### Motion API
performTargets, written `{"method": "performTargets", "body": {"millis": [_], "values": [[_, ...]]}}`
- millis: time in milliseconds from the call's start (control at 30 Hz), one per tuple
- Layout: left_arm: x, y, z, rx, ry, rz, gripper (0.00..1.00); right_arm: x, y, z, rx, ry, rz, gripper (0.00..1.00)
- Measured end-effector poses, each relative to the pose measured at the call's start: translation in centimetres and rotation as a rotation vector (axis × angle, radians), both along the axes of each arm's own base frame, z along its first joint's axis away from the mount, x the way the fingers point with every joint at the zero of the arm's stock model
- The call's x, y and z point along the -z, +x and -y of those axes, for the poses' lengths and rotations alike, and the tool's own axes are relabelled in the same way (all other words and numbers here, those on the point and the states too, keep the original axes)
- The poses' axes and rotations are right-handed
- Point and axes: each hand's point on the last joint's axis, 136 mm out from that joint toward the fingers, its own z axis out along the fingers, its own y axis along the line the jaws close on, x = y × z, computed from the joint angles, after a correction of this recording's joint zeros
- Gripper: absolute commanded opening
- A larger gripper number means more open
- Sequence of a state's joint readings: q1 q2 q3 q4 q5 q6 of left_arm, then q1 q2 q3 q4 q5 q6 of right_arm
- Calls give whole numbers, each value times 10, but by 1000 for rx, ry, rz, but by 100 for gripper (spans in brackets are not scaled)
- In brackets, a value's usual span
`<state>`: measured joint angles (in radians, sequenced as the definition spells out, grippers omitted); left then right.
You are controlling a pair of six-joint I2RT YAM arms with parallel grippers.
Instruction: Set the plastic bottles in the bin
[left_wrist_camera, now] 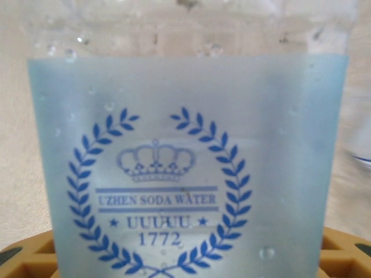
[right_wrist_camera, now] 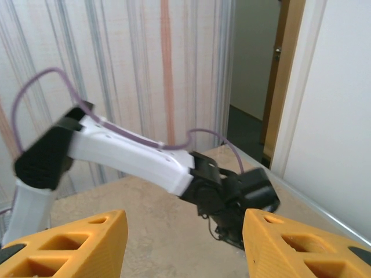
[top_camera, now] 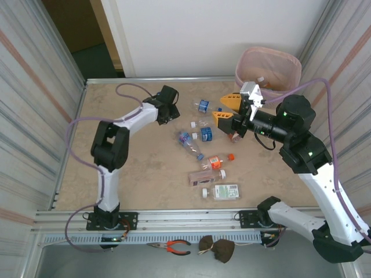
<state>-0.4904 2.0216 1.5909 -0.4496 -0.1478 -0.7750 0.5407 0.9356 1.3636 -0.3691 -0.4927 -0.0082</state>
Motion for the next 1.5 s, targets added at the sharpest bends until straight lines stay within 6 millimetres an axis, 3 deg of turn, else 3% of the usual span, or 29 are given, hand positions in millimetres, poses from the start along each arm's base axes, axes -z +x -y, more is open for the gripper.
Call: {"method": "performTargets", "body": {"millis": [267,567,833,1200,1300,1500], "values": [[-134,-22,23,358,-107,431,57,0,3,4,34,24,8,56],[-223,-79,52,736,-211,755,49,-17,-2,11,56,84,39,64],[-315,-157,62,1032,-330,1080,45,-36,-11,15,41,142,84,72],[-378,-262,91,1414,-459,1296,46,-49,-23,-4,-112,192,76,86],[-389,-285,98,1490,-484,1336,47,-52,-25,-15,-171,190,71,91],[-401,-312,104,1578,-508,1379,47,-58,-40,-31,-287,192,74,97]]}}
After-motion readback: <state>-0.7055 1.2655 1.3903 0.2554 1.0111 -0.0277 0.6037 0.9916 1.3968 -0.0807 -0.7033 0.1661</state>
